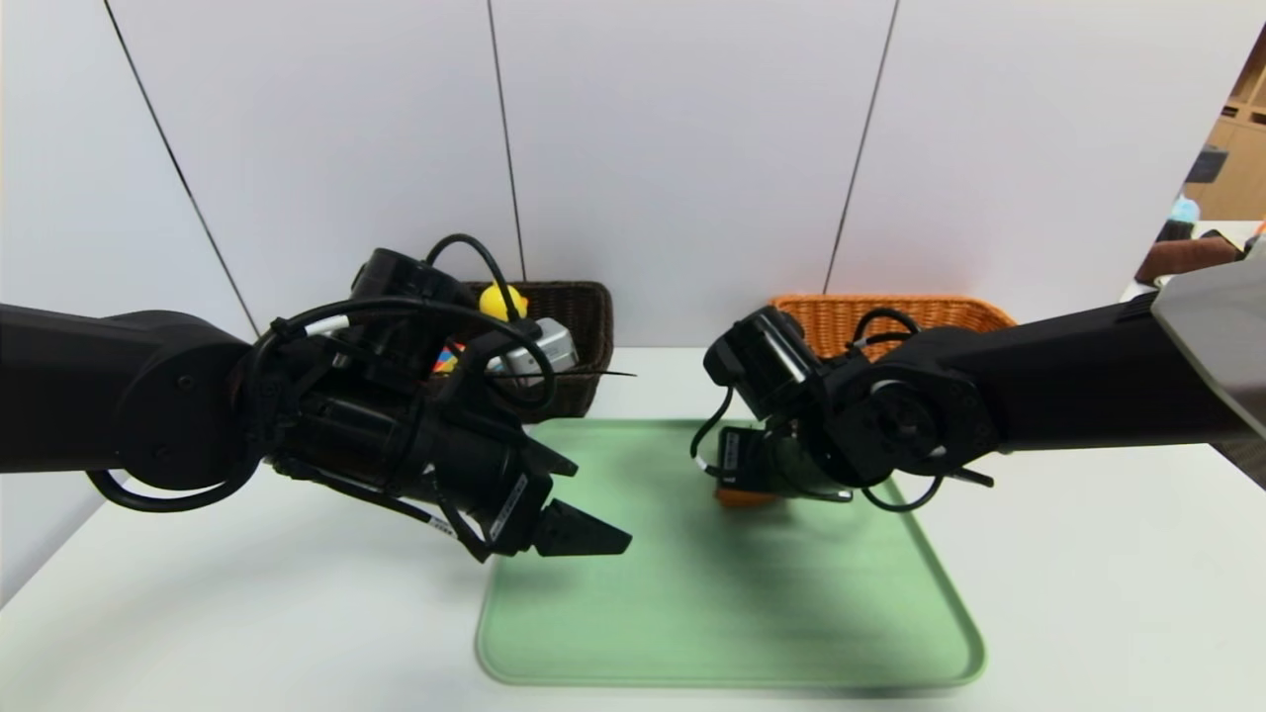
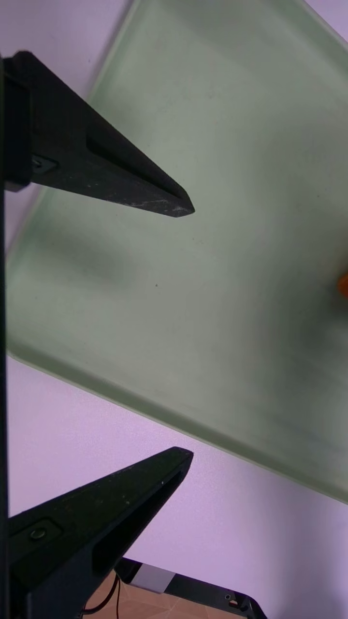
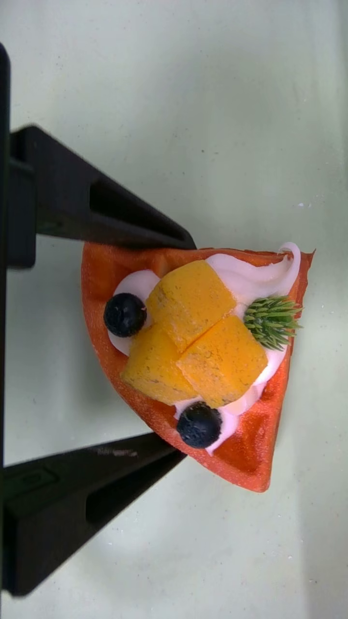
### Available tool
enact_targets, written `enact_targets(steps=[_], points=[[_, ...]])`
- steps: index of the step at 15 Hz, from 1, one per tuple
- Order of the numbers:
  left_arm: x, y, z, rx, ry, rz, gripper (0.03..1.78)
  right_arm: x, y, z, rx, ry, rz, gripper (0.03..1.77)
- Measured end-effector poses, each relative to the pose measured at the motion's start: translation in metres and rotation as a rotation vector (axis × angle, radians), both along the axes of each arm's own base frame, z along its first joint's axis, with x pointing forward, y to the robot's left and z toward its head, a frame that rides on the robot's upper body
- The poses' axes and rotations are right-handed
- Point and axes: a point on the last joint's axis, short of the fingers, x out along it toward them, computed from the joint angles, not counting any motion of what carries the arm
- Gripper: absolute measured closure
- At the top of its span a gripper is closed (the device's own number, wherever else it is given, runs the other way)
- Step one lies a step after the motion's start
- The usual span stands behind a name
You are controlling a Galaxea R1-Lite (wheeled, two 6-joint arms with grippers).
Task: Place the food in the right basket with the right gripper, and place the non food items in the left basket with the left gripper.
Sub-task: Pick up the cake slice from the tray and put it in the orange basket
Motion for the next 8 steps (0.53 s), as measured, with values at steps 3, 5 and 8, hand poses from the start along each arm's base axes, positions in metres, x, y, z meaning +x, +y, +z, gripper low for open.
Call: enact_targets(steps=[3,5,8], points=[[0.000,0.000,0.000,0.001,0.001,0.002,0.12,0.000,0.000,0.001,0.001,-0.003,0.002,0.85],[0.000,0.000,0.000,0.001,0.002,0.002,0.12,0.000,0.000,0.002,0.004,-0.006,0.003,0.92],[0.000,0.000,-0.001,0.003,0.004,0.003,0.12,-0.003,-0.002,0.012,0.018,-0.028,0.005,0.95]])
